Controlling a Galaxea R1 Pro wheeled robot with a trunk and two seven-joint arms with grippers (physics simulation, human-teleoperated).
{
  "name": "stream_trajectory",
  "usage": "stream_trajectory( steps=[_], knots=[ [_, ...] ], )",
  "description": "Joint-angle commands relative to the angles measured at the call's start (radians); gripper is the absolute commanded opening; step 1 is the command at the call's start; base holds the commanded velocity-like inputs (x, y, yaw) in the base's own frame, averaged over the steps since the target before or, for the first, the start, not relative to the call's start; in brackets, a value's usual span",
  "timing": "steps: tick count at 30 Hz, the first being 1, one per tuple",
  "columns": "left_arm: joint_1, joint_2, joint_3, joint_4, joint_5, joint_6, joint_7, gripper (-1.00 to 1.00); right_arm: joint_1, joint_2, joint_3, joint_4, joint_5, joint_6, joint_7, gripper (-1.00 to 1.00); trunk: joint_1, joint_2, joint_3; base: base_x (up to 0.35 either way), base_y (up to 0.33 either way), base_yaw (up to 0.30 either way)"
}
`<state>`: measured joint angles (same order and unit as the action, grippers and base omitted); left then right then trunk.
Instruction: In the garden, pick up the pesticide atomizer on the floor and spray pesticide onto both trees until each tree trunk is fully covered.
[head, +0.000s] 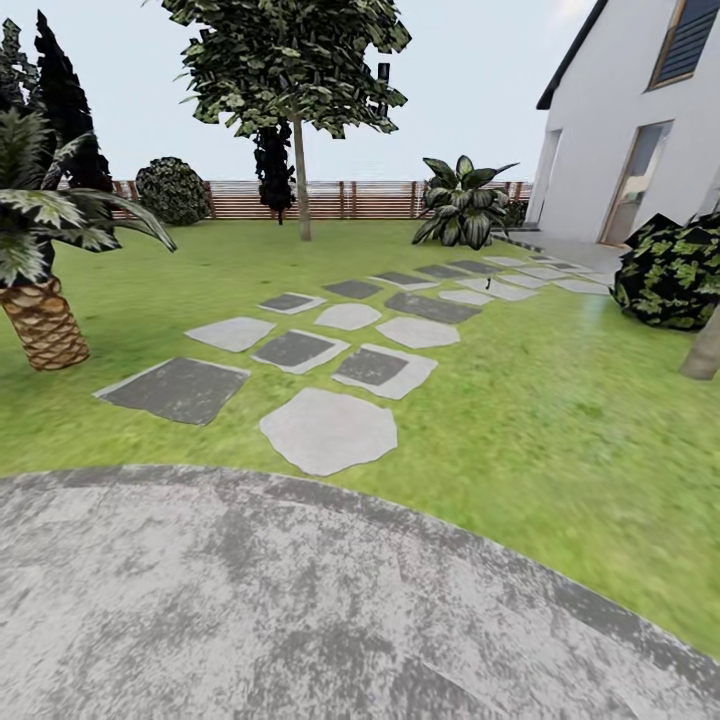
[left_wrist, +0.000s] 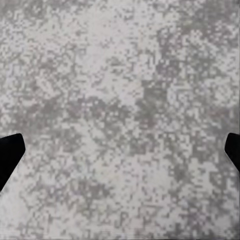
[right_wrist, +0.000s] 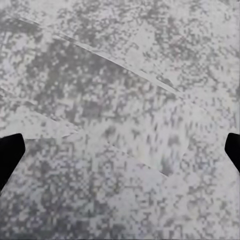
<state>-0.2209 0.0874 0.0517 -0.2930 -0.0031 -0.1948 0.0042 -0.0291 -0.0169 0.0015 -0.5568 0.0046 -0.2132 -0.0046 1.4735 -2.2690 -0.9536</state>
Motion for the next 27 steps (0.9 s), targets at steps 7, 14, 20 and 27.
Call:
stream_trajectory(
  steps=[7, 14, 20, 27],
  knots=[
    [0.0, 0.0, 0.0, 0.0, 0.0, 0.0, 0.0, 1.0, 0.0, 0.0, 0.0, 0.0, 0.0, 0.0, 0.0, 1.0, 0.0, 0.0, 0.0, 0.34, 0.0, 0.0],
    [0.0, 0.0, 0.0, 0.0, 0.0, 0.0, 0.0, 1.0, 0.0, 0.0, 0.0, 0.0, 0.0, 0.0, 0.0, 1.0, 0.0, 0.0, 0.0, 0.34, 0.0, 0.0],
    [0.0, 0.0, 0.0, 0.0, 0.0, 0.0, 0.0, 1.0, 0.0, 0.0, 0.0, 0.0, 0.0, 0.0, 0.0, 1.0, 0.0, 0.0, 0.0, 0.34, 0.0, 0.0],
    [0.0, 0.0, 0.0, 0.0, 0.0, 0.0, 0.0, 1.0, 0.0, 0.0, 0.0, 0.0, 0.0, 0.0, 0.0, 1.0, 0.0, 0.0, 0.0, 0.34, 0.0, 0.0]
  ],
)
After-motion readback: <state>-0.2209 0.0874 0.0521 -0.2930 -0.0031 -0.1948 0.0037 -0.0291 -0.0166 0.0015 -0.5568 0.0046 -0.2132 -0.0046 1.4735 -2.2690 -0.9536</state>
